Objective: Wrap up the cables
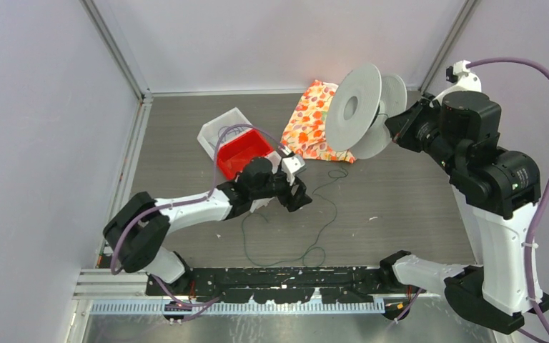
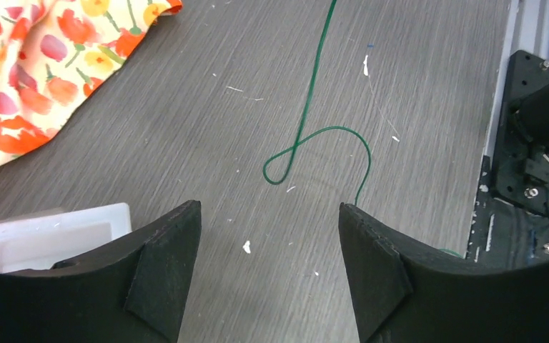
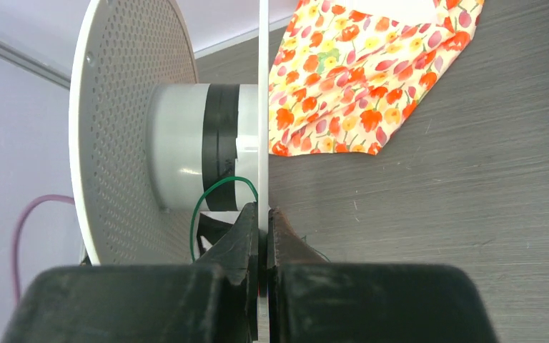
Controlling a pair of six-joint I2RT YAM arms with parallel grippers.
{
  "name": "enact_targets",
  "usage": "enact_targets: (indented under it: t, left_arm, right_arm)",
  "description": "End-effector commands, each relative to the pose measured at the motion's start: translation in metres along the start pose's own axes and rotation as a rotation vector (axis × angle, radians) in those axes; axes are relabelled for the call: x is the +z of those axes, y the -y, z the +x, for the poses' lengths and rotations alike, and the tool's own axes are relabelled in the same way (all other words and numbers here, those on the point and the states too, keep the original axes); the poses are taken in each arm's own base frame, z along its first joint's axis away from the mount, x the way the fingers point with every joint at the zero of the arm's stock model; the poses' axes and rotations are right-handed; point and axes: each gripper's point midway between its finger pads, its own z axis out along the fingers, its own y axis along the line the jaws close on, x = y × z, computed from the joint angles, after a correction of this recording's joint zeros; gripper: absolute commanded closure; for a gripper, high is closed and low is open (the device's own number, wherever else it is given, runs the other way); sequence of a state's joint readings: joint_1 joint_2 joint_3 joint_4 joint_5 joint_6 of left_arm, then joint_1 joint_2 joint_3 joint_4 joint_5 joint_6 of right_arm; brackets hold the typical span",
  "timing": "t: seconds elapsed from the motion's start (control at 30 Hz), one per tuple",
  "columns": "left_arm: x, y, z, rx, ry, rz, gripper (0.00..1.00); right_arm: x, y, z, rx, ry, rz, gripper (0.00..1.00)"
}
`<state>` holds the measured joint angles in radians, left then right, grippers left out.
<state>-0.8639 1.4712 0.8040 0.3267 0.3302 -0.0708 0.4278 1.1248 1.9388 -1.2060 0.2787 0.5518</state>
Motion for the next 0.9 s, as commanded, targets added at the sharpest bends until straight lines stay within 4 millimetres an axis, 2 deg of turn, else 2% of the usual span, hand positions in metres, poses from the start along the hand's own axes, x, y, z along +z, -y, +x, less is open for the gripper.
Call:
enact_targets:
  t: [0.0,0.17,0.3,0.4,0.53,0.6,0.63,0.67,0.77,0.87]
  left_arm:
    - [0.017,0.004,-0.054,0.127,0.203,0.053,0.28]
    - [0.033,0.009,-0.063,0.131,0.239,0.111,0.28]
    - [0.045,0.017,-0.058,0.1,0.226,0.179,0.29]
    - [0.056,0.015,-0.05,0.081,0.215,0.189,0.33]
    - [0.063,0.024,-0.04,0.054,0.188,0.258,0.4]
    - [0.063,0.027,-0.033,0.023,0.176,0.276,0.71]
    - [0.061,0.025,-0.037,0.018,0.178,0.262,0.93]
    - [0.058,0.021,-0.041,0.008,0.178,0.233,0.99]
    - [0.034,0.008,-0.071,0.007,0.189,0.123,1.0]
    - [-0.01,-0.008,-0.116,-0.016,0.181,-0.037,1.0]
  right_arm:
    - [-0.018,-0.014,-0.028,0.055,0.097,-0.073,0.99]
    - [-0.023,-0.014,-0.031,0.059,0.108,-0.08,0.99]
    - [-0.024,-0.014,-0.029,0.069,0.101,-0.084,0.99]
    - [-0.025,-0.015,-0.027,0.081,0.102,-0.092,0.99]
    - [-0.024,-0.011,-0.027,0.081,0.101,-0.073,0.99]
    - [-0.021,-0.013,-0.027,0.08,0.096,-0.071,1.0]
    - [-0.02,-0.012,-0.027,0.08,0.098,-0.07,0.99]
    - [-0.02,-0.011,-0.027,0.08,0.101,-0.065,1.0]
    - [-0.015,-0.004,-0.022,0.058,0.094,-0.029,0.99]
    - [-0.002,0.002,-0.01,0.033,0.06,0.005,1.0]
